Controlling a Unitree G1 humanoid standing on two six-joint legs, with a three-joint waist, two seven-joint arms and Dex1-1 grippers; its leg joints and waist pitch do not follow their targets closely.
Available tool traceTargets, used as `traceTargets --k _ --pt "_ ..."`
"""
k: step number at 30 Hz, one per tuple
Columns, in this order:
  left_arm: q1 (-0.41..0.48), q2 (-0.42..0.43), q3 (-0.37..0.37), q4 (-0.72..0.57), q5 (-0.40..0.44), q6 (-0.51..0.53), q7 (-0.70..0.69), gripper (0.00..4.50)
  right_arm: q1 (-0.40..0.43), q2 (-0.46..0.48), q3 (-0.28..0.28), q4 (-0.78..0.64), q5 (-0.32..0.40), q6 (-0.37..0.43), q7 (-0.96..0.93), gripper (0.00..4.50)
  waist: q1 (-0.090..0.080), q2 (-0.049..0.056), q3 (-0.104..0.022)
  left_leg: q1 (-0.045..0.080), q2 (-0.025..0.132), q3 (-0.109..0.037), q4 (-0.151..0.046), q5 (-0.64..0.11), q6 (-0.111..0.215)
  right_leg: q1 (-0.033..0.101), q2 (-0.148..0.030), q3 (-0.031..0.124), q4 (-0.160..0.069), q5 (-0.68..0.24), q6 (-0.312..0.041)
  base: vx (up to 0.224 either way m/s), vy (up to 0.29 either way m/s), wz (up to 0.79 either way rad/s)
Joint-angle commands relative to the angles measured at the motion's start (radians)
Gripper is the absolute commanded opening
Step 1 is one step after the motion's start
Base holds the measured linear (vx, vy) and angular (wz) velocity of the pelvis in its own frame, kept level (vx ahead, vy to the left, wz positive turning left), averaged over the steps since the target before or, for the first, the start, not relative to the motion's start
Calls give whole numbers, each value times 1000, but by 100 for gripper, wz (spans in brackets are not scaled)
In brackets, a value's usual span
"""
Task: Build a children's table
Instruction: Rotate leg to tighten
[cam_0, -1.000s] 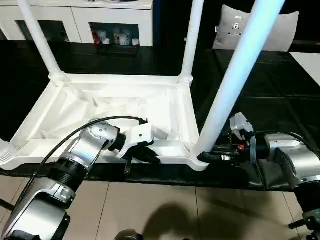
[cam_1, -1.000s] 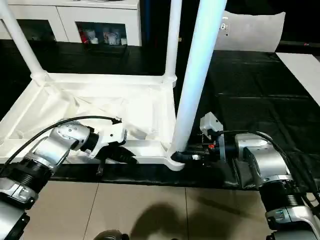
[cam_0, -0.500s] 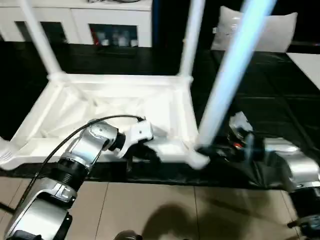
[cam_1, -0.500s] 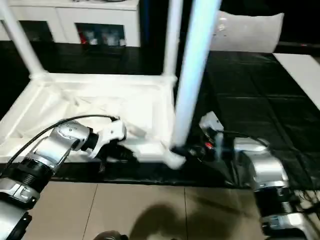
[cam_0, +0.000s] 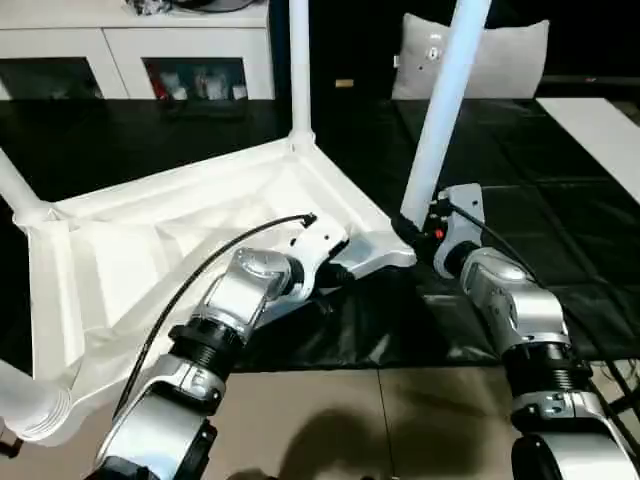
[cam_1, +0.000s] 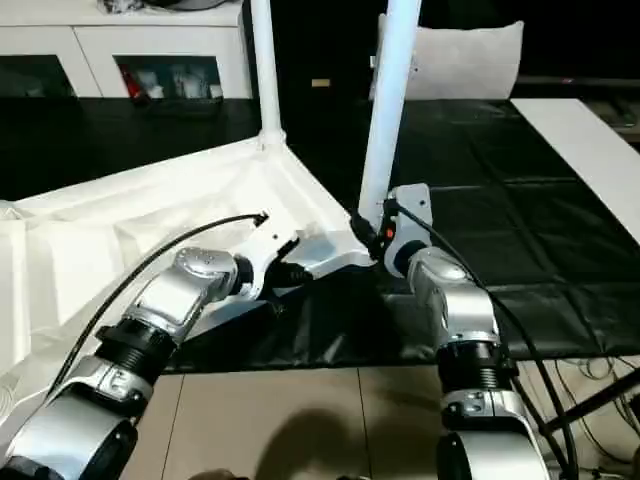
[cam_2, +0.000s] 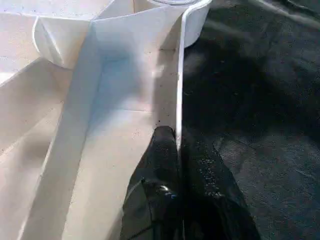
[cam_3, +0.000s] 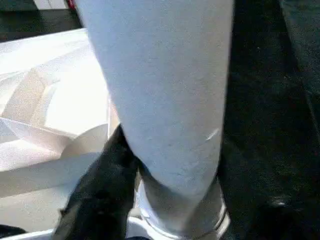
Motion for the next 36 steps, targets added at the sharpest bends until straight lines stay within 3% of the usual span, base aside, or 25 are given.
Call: traceTargets --k 1,5,8,9,10,16,20,23,25,28,36 --pt "-9 -24 -11 -46 -11 -58 9 0 10 56 78 -22 29 2 84 284 5 -17 -68 1 96 -55 -63 -47 106 56 -138 90 -79 -273 -69 0 0 0" --pt "1 2 -16 -54 -10 -73 -13 0 22 17 86 -28 15 -36 131 317 5 -16 -68 -2 100 -54 -61 -37 121 57 -141 91 -71 -207 -103 0 0 0" --pt "2 38 -23 -39 -8 -109 -44 0 40 -39 91 -41 37 -53 218 340 7 -16 -64 -2 95 -51 -62 -66 120 59 -140 90 -82 -271 -87 0 0 0" --pt "3 55 -27 -31 -7 -132 -69 0 49 -74 99 -48 37 -65 268 346 8 -12 -63 -1 94 -52 -61 -71 118 58 -139 90 -83 -281 -81 0 0 0" --pt "5 70 -30 -28 -10 -147 -94 0 56 -104 104 -51 36 -73 309 372 9 -14 -63 0 98 -53 -62 -73 119 57 -138 90 -84 -288 -70 0 0 0" --pt "16 150 -61 -24 -29 -222 -256 0 68 -243 126 -25 19 -160 525 419 14 -17 -68 -2 97 -51 -58 -63 128 58 -137 89 -78 -277 -71 0 0 0" --pt "19 192 -83 -16 -31 -279 -334 0 77 -298 155 -17 32 -202 642 419 22 -15 -76 -10 103 -53 -50 -9 163 54 -133 88 -58 -170 -99 0 0 0" --pt "19 236 -105 -8 -36 -332 -437 0 76 -341 170 -7 70 -200 785 419 30 -18 -79 -9 103 -50 -47 -14 182 53 -134 85 -59 -172 -105 0 0 0" --pt "19 248 -112 -4 -35 -350 -468 0 77 -349 177 -8 80 -212 828 404 37 -14 -78 -9 108 -51 -47 -16 177 51 -135 86 -58 -188 -102 0 0 0" --pt "20 272 -132 -3 -33 -391 -530 0 78 -357 191 -12 100 -220 901 383 50 -15 -81 -3 115 -51 -47 -15 164 46 -138 88 -55 -188 -112 0 0 0" --pt "34 306 -167 -32 -46 -436 -639 0 83 -379 224 -8 109 -202 989 307 69 -16 -84 -2 115 -49 -48 -16 136 46 -142 91 -53 -198 -112 0 0 0"
